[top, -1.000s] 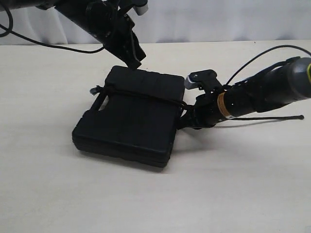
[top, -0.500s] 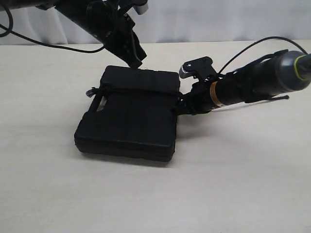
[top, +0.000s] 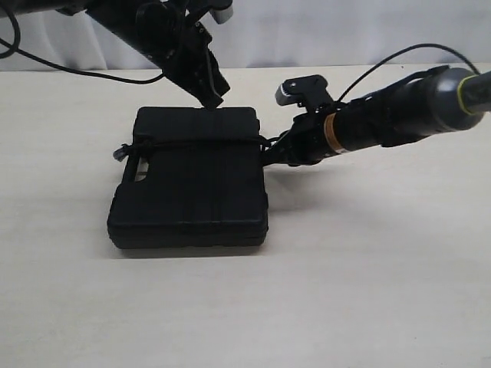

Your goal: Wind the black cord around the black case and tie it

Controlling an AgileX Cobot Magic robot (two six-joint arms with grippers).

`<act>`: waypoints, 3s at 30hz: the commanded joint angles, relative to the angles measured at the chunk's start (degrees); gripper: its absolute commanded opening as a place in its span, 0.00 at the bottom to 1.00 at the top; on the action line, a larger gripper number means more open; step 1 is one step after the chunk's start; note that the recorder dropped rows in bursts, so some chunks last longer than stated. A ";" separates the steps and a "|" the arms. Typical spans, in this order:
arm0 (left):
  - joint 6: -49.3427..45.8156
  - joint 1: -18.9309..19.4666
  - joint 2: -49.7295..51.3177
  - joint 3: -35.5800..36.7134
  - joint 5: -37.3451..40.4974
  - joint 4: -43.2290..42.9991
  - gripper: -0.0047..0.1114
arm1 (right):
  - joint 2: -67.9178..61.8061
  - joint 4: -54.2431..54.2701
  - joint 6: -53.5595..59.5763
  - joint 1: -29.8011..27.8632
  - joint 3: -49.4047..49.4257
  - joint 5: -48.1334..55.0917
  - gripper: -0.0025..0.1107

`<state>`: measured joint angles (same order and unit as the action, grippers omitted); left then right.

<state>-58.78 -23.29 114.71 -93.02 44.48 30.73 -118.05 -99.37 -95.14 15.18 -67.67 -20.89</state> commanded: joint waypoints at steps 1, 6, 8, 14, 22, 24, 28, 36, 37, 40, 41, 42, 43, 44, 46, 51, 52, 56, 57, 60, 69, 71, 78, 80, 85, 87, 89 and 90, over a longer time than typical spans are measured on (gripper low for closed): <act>2.16 0.06 -1.71 -0.28 -1.10 0.06 0.04 | 6.90 -0.57 -0.81 -1.88 4.79 2.19 0.06; 4.21 0.06 -8.57 4.11 -7.34 0.16 0.04 | 15.91 -0.57 -1.56 -1.88 10.08 4.73 0.06; 4.21 0.06 -12.70 7.88 -11.11 0.16 0.04 | 19.69 -0.57 -1.69 -1.88 12.35 4.73 0.06; 4.79 0.06 -24.46 23.33 -27.52 4.11 0.04 | 31.23 -0.57 -1.69 -1.88 19.42 5.02 0.06; 4.66 -0.06 -37.45 36.11 -36.77 10.69 0.04 | 44.80 0.88 -1.54 -1.88 31.81 10.05 0.06; 4.66 -0.06 -40.87 38.12 -36.77 11.48 0.04 | 48.63 1.45 -1.54 -1.88 33.47 10.07 0.06; 4.66 -0.06 -48.28 41.68 -36.77 12.87 0.04 | 56.42 1.45 -2.89 -1.88 36.04 8.89 0.06; 4.66 -0.06 -64.22 48.64 -36.77 14.07 0.04 | 72.84 2.65 -6.92 -1.88 40.05 8.76 0.06; 4.66 -0.06 -66.15 49.57 -36.77 14.48 0.04 | 74.74 3.54 -6.92 -1.88 40.68 8.76 0.06; 4.66 -0.06 -71.36 51.86 -36.67 15.68 0.04 | 80.29 4.40 -6.92 -1.88 42.04 8.76 0.06; 4.66 -0.06 -72.92 52.42 -36.53 16.07 0.04 | 82.12 4.40 -6.92 -1.88 42.50 8.76 0.06; 4.66 -0.06 -74.11 52.97 -36.08 16.15 0.04 | 83.57 4.40 -7.09 -1.88 42.86 8.62 0.06; 4.66 -0.06 -75.55 53.47 -35.77 16.47 0.04 | 85.32 4.40 -7.54 -1.88 43.38 8.53 0.06; 4.66 -0.06 -76.94 53.96 -35.33 16.41 0.04 | 87.10 4.40 -7.71 -1.88 43.89 8.00 0.06; 4.66 -0.06 -79.47 54.68 -33.95 16.52 0.04 | 90.46 4.40 -7.71 -1.88 44.60 6.88 0.06; 4.66 -0.06 -85.65 54.93 -29.75 16.40 0.04 | 97.62 4.40 -7.71 -1.74 46.12 5.23 0.06; 4.66 -0.06 -86.67 54.93 -29.19 16.50 0.04 | 98.70 4.40 -7.71 -1.74 46.25 4.90 0.06; 4.66 -0.06 -91.68 54.93 -27.38 16.50 0.04 | 103.62 4.40 -7.71 -1.74 46.48 1.94 0.06; 4.66 -0.06 -93.01 54.93 -26.93 16.50 0.04 | 104.69 4.40 -7.71 -1.74 46.48 1.00 0.06; 4.66 -0.06 -96.70 54.93 -25.86 16.50 0.04 | 107.40 4.40 -7.71 -1.74 46.48 -0.08 0.06; 4.66 -0.06 -104.25 54.93 -20.40 14.92 0.04 | 111.87 4.03 -11.14 -1.74 46.48 -0.24 0.06; 4.66 -0.06 -105.33 54.93 -20.16 14.92 0.04 | 111.87 4.03 -11.14 -1.74 46.48 -0.24 0.06; 4.66 -0.06 -106.45 54.93 -19.45 15.15 0.04 | 111.87 4.03 -11.14 -1.74 46.48 -0.24 0.06; 4.66 -0.06 -106.45 54.93 -19.34 15.15 0.04 | 111.87 4.03 -11.14 -1.74 46.48 -0.24 0.06; 4.66 -0.06 -106.45 54.93 -19.58 15.15 0.04 | 111.87 4.03 -11.14 -1.74 46.48 -0.24 0.06; 4.66 -0.06 -106.45 54.93 -19.58 15.15 0.04 | 111.87 4.03 -11.14 -1.74 46.48 -0.24 0.06; 4.66 -0.06 -106.45 54.93 -19.58 15.15 0.04 | 111.87 4.03 -11.14 -1.74 46.48 -0.24 0.06; 4.66 -0.06 -106.45 54.93 -19.58 15.15 0.04 | 111.87 4.03 -11.14 -1.74 46.48 -0.24 0.06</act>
<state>-54.44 -23.29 8.55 -38.31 24.81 46.15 -6.48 -95.16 -105.93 13.52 -21.42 -20.97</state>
